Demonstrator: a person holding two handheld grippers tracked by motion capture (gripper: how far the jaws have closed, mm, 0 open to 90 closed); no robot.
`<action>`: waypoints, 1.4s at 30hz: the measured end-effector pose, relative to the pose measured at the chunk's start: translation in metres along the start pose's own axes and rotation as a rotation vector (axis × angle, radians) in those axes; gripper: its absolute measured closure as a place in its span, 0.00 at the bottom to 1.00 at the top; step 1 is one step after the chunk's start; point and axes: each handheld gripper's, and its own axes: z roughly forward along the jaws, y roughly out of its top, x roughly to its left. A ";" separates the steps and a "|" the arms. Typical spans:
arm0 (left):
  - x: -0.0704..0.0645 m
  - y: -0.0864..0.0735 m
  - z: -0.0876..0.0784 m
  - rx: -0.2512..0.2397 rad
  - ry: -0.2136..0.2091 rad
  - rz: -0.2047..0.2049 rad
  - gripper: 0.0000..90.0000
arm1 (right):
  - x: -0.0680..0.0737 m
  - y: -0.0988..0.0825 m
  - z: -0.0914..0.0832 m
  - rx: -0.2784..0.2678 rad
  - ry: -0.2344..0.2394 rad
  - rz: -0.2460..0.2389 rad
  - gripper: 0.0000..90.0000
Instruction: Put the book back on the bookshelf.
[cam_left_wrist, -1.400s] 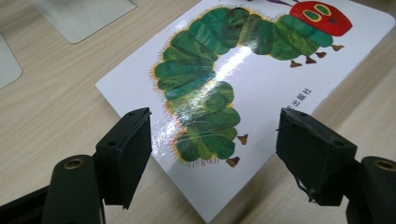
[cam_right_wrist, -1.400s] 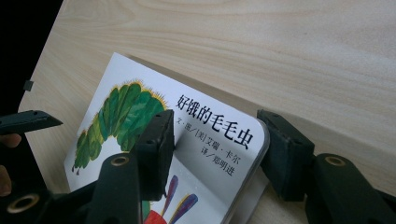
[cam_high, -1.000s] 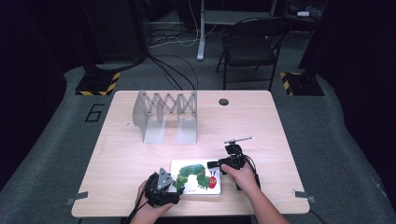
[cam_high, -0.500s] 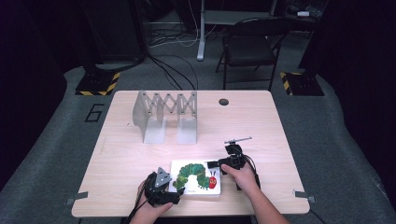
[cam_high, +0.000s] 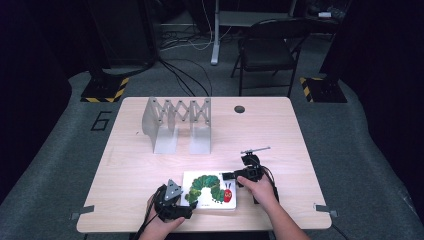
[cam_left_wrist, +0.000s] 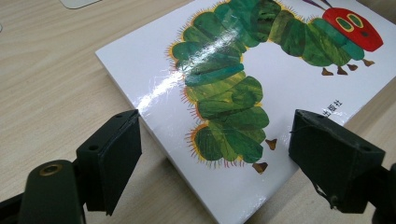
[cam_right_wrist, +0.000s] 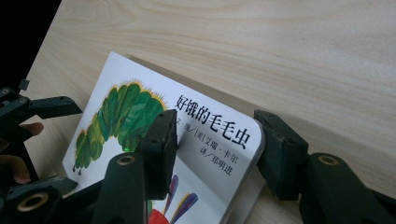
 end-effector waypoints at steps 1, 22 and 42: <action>0.000 0.000 0.000 0.001 0.000 -0.003 0.19 | 0.001 0.000 -0.001 -0.004 -0.001 -0.004 0.57; 0.004 -0.002 -0.001 0.011 -0.047 -0.033 0.18 | 0.016 -0.005 -0.019 -0.057 -0.004 -0.078 0.61; 0.004 -0.002 0.000 0.030 -0.074 -0.033 0.18 | 0.031 -0.008 -0.031 -0.094 -0.001 -0.136 0.61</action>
